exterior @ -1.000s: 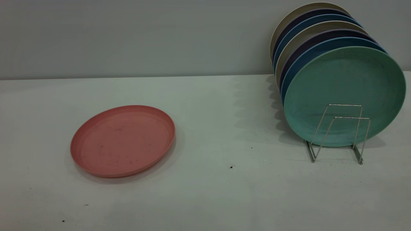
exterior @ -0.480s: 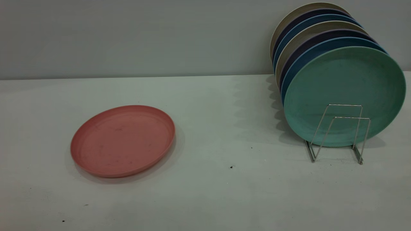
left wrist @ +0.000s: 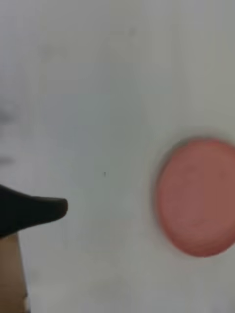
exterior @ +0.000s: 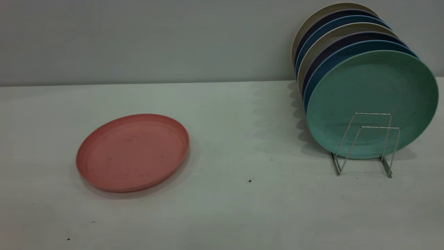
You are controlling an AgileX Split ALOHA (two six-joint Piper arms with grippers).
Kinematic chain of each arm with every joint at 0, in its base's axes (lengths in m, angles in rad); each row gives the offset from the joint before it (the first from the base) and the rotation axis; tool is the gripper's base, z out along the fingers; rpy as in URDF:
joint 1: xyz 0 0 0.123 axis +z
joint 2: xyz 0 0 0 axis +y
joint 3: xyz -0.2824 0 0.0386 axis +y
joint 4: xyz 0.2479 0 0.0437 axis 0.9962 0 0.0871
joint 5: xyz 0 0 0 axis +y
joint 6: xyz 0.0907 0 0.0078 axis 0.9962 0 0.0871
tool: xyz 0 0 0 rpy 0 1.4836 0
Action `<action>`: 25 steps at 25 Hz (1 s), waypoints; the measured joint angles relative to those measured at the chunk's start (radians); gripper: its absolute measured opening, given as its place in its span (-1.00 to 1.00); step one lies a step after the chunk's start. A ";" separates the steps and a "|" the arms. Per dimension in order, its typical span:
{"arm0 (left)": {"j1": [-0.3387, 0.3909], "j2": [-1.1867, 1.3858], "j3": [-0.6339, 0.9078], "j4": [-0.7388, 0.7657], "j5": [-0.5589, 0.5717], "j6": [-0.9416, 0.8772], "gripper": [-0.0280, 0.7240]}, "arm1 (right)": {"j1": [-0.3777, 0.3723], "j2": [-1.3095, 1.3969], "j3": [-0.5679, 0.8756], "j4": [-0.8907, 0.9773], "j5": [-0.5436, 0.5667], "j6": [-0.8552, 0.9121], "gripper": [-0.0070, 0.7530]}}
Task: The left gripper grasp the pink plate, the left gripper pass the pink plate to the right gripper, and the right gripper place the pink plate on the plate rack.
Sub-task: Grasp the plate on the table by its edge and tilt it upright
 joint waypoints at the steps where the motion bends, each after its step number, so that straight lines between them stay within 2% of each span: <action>1: 0.000 0.082 -0.001 -0.034 -0.030 0.019 0.55 | 0.000 0.048 -0.003 0.002 -0.031 0.000 0.23; 5: 0.000 0.388 -0.044 -0.268 -0.155 0.207 0.55 | 0.000 0.248 -0.033 0.029 -0.127 -0.032 0.23; 10: 0.000 0.746 -0.144 -0.662 -0.267 0.562 0.55 | 0.000 0.413 -0.072 0.101 -0.189 -0.082 0.23; 13: 0.002 0.960 -0.229 -0.809 -0.325 0.698 0.55 | 0.000 0.472 -0.076 0.136 -0.224 -0.100 0.23; 16: 0.036 1.132 -0.323 -0.852 -0.330 0.739 0.55 | 0.000 0.515 -0.077 0.142 -0.247 -0.107 0.23; 19: 0.117 1.295 -0.414 -0.861 -0.315 0.748 0.55 | 0.000 0.546 -0.077 0.144 -0.257 -0.107 0.23; 22: 0.192 1.412 -0.466 -0.864 -0.314 0.750 0.55 | 0.000 0.564 -0.077 0.148 -0.260 -0.108 0.23; 25: 0.236 1.498 -0.479 -0.867 -0.324 0.766 0.55 | 0.000 0.571 -0.077 0.154 -0.268 -0.108 0.23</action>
